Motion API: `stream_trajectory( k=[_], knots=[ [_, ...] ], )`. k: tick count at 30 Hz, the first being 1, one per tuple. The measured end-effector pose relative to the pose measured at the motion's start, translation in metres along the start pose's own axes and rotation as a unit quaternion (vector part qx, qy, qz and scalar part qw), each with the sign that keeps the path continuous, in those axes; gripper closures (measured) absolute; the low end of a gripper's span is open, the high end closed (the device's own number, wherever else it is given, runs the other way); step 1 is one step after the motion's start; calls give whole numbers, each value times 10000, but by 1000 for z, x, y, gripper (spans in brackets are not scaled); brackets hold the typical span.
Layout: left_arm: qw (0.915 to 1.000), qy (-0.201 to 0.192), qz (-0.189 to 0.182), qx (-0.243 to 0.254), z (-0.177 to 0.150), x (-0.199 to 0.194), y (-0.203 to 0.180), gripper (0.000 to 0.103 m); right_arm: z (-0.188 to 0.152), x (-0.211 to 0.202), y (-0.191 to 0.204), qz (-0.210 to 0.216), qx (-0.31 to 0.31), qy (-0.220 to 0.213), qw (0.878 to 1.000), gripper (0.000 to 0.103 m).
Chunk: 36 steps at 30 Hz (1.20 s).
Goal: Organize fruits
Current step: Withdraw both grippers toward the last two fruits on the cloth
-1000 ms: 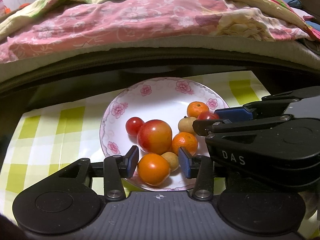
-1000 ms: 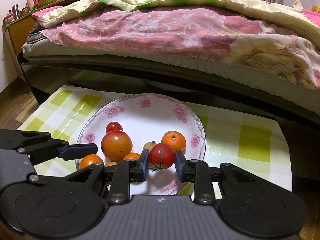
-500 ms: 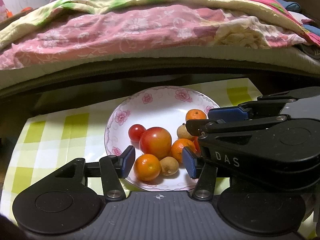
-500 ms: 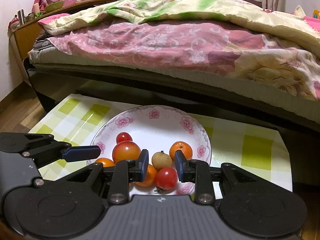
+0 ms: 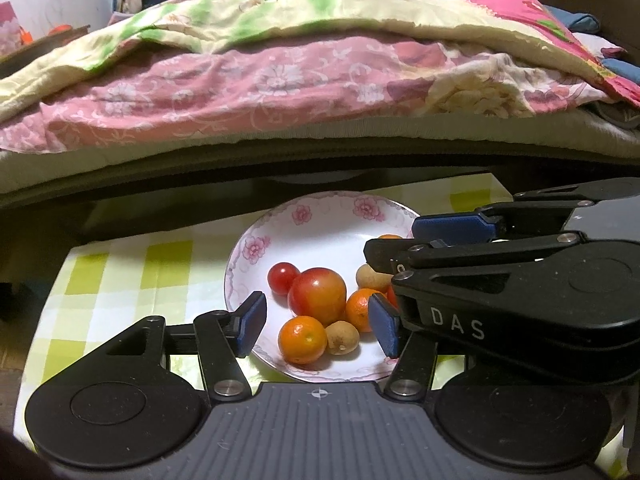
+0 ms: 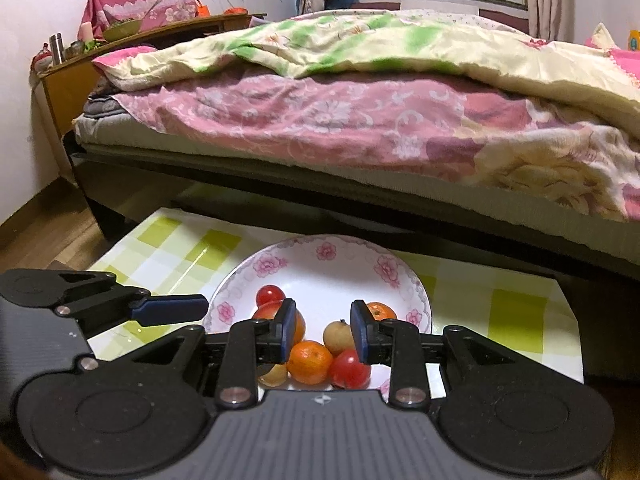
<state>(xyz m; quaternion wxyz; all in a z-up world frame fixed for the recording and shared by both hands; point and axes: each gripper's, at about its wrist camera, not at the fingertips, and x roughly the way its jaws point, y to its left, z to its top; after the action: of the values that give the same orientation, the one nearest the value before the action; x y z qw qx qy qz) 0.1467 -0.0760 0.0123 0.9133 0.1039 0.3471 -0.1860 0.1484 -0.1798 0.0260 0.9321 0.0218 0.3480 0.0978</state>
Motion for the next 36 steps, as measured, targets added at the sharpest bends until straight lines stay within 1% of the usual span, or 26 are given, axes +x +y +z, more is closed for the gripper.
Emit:
stream_trajectory(
  k=[2, 10, 22, 25, 29, 36],
  knots=[
    [10000, -23, 13, 13, 0, -3, -1, 38, 0, -3, 1, 5, -13, -50, 10000, 68],
    [10000, -48, 16, 83, 0, -11, -4, 35, 0, -12, 3, 36, -52, -138, 9999, 67],
    [9998, -5, -18, 191, -2, -19, -9, 30, -3, -21, 2, 35, -31, -138, 9999, 67],
    [9998, 26, -25, 203, -3, -22, -9, 29, -5, -24, 3, 45, -20, -101, 9999, 67],
    [9999, 112, -5, 120, -8, -29, -5, 25, -8, -27, 3, 44, 17, 1, 10000, 64],
    [9992, 309, 177, -160, -27, -47, 19, 23, -20, -35, 7, 77, -50, 199, 9998, 63]
  ],
)
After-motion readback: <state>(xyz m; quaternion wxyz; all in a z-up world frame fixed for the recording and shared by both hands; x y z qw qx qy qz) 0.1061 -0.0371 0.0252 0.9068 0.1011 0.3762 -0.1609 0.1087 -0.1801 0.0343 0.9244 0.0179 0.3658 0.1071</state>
